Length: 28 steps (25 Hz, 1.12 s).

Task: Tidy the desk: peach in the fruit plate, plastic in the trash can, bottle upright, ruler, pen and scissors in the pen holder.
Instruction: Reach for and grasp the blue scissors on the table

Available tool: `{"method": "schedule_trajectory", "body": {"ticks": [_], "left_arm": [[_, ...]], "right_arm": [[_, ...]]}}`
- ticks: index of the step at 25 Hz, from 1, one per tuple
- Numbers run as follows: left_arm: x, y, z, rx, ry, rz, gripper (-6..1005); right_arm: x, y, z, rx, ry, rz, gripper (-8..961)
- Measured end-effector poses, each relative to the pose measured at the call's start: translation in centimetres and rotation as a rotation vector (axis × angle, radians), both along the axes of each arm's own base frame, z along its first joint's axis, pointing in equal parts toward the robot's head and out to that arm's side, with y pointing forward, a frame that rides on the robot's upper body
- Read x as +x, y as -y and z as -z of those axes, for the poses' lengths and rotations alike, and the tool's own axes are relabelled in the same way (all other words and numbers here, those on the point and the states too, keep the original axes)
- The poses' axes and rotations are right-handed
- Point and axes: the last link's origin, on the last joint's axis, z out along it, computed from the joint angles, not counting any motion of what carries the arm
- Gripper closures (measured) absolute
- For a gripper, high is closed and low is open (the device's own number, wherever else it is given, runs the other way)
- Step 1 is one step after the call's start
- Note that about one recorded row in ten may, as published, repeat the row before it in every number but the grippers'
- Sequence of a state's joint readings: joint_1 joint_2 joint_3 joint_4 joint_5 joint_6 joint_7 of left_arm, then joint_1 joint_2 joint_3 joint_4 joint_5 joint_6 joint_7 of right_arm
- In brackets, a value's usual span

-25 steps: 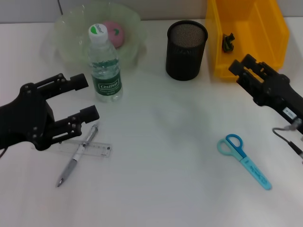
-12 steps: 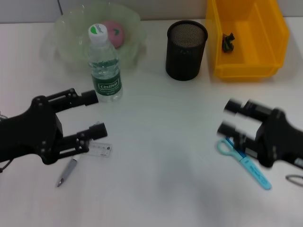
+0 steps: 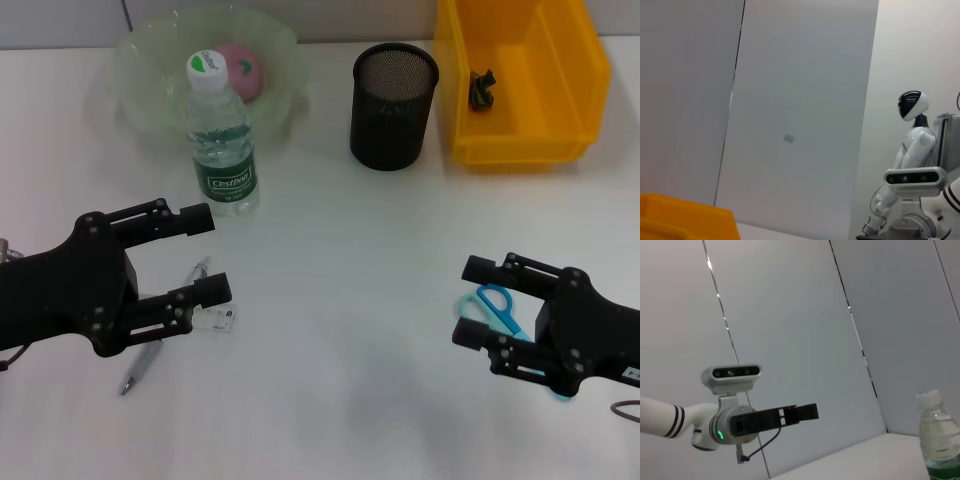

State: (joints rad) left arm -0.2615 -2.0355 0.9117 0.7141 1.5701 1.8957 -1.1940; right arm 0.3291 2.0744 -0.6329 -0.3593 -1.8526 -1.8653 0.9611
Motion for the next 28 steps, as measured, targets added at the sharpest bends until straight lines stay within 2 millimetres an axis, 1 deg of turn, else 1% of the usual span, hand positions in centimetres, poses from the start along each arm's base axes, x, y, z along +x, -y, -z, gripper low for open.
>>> {"method": "schedule_trajectory", "body": {"ticks": [1,12,21,28], "left_arm": [[0.0,0.0,0.0,0.000,0.000,-0.001,303],[-0.4,-0.2,0.6,-0.014,0.004,-0.035,304],[-0.8,-0.6,1.3,-0.044,-0.063,-0.048,305],[-0.8,-1.1,0.8,-0.056,-0.083,-0.057,306]], "right_arm": [[0.1,0.1,0.0,0.002,0.004,0.001,282],[0.6,0.7,-0.5,0.019,0.015,0.004,205],[0.7,1.9,0.4,0.042,0.007,-0.013,203],[0.9,2.3,0.6,0.024,0.010,-0.013,205]]}}
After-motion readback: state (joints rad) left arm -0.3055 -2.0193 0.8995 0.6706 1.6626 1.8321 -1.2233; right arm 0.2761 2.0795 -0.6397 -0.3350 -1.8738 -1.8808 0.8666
